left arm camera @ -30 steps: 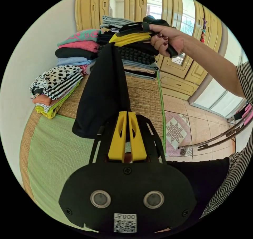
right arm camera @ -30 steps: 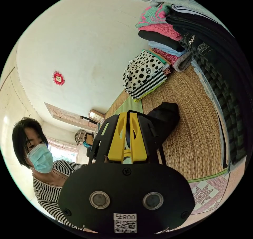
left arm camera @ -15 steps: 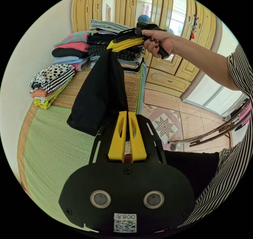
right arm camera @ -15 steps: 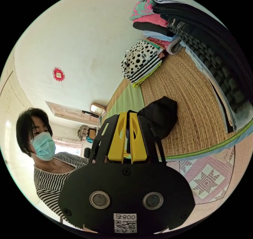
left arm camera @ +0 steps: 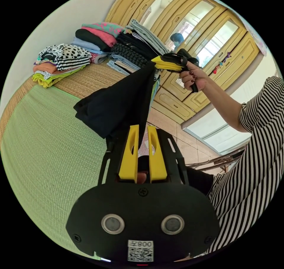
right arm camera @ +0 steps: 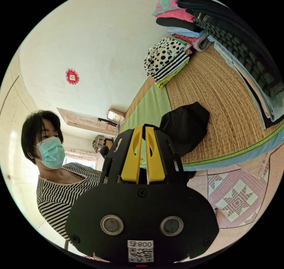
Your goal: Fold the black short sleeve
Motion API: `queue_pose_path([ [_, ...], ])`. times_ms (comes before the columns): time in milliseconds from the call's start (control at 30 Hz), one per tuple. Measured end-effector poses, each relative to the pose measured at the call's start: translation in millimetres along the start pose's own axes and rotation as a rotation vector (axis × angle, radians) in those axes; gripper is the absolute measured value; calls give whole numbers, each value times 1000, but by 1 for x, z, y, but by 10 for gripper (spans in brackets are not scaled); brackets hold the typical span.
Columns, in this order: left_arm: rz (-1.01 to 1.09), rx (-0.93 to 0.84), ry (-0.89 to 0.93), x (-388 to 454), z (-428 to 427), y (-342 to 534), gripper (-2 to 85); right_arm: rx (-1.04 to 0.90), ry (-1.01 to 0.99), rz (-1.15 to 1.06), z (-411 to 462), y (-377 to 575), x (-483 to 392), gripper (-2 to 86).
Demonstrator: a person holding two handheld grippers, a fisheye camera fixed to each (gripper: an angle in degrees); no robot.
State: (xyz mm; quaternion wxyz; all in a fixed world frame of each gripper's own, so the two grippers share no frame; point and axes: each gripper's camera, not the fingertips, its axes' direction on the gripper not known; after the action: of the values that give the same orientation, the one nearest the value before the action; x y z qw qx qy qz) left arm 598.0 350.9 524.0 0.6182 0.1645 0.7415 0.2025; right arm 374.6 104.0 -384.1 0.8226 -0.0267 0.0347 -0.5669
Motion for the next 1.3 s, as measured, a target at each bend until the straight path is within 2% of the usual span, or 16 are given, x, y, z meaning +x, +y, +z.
queue_pose_path([
  [100,-27,-52,-61,-8,-7,0,89,16,-18,17,-6,8,7,17],
  [167,-150,-88,-58,-36,1,4,94,23,-15,25,-8,11,10,17],
  [267,-282,-56,80,-76,15,0,88,30,-12,34,-11,15,14,17],
  [333,-270,-89,151,-87,27,-12,71,33,2,41,-14,16,15,18],
  [433,-236,-223,166,-86,48,-25,36,31,17,48,-17,17,17,18],
  [533,-215,-174,242,-71,27,-17,24,32,30,56,-22,20,20,18],
  [900,-248,-193,237,-32,-1,27,33,27,20,89,-32,39,28,17],
  [1000,-219,-91,162,-20,-16,18,89,16,41,80,-35,43,22,16],
  [1067,-109,-90,95,2,-7,-4,109,17,34,80,-36,43,21,16],
  [1133,16,-152,23,27,15,-18,103,20,30,85,-36,42,20,16],
  [1233,140,-314,-220,57,60,-22,46,13,31,80,-36,39,18,16],
  [1300,152,-276,-255,67,55,-23,37,8,34,71,-37,37,14,16],
])
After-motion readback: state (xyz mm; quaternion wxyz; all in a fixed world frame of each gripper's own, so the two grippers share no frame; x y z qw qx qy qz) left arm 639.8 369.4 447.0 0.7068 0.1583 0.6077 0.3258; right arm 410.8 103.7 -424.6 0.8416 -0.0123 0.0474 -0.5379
